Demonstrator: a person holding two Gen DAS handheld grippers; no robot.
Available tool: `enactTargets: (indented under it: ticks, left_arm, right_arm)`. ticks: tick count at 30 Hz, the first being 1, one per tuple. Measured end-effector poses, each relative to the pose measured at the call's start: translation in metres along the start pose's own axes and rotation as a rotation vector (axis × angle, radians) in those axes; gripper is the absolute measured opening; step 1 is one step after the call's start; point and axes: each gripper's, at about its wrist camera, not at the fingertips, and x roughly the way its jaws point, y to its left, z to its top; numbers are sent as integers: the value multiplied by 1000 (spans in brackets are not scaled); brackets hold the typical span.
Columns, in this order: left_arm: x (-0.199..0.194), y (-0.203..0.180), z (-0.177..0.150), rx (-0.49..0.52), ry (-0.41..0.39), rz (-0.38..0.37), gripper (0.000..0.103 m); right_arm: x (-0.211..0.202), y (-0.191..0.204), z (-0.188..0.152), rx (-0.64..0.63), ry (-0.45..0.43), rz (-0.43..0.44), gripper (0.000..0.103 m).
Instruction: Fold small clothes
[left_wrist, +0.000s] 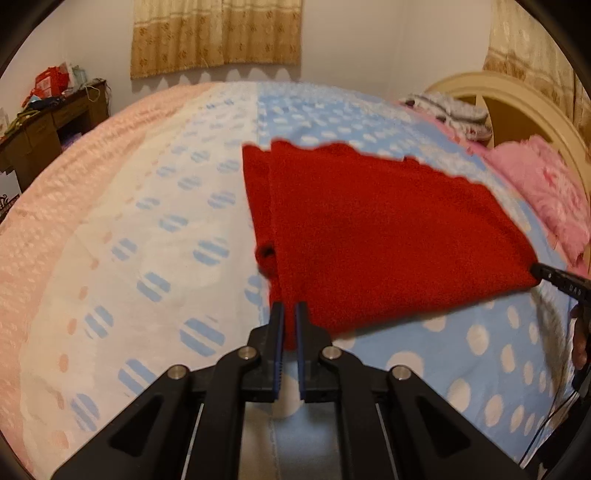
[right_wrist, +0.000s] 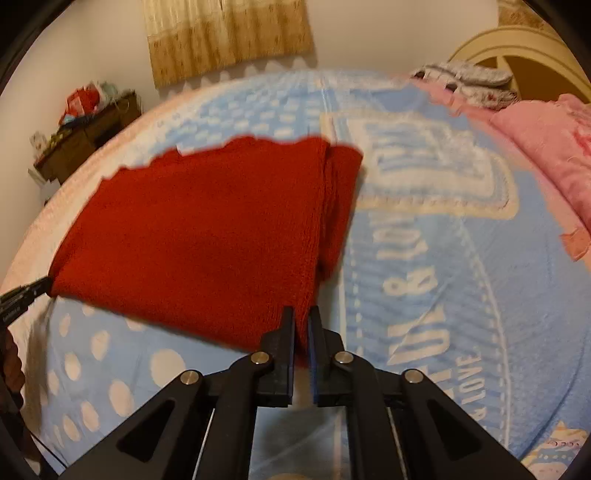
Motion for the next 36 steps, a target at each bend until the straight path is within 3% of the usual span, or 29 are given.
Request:
enactTargets:
  ticks: [1, 3, 8, 12, 14, 17, 19, 22, 29, 36]
  left_arm:
    - [-2, 2, 2, -9, -13, 6, 9]
    - [-7, 4, 9, -24, -46, 29, 9]
    - [11, 1, 10, -32, -12, 40, 9]
    - [28, 2, -5, -39, 55, 46, 15]
    - [23, 4, -12, -43, 33, 55, 26]
    - [18, 8, -17, -42, 28, 48, 36]
    - [14, 14, -17, -47, 32, 52, 54]
    - [7, 25, -16, -81, 28, 56, 69]
    - [-1, 59, -1, -145, 13, 56, 74]
    - [6, 75, 21, -138, 5, 58, 74]
  right_arm:
    - [-5, 1, 3, 0, -17, -15, 16]
    - [-16, 5, 10, 7, -68, -11, 36]
    - [-8, 27, 24, -33, -78, 48, 37]
    - [20, 38, 16, -50, 9, 86, 37]
    - [31, 39, 7, -50, 66, 80, 37]
    - [29, 45, -9, -96, 42, 55, 37]
    - [25, 48, -9, -110, 47, 38, 37]
    - [16, 51, -4, -102, 38, 27, 37]
    - [1, 107, 3, -223, -18, 64, 46]
    - [4, 178, -4, -362, -34, 103, 46]
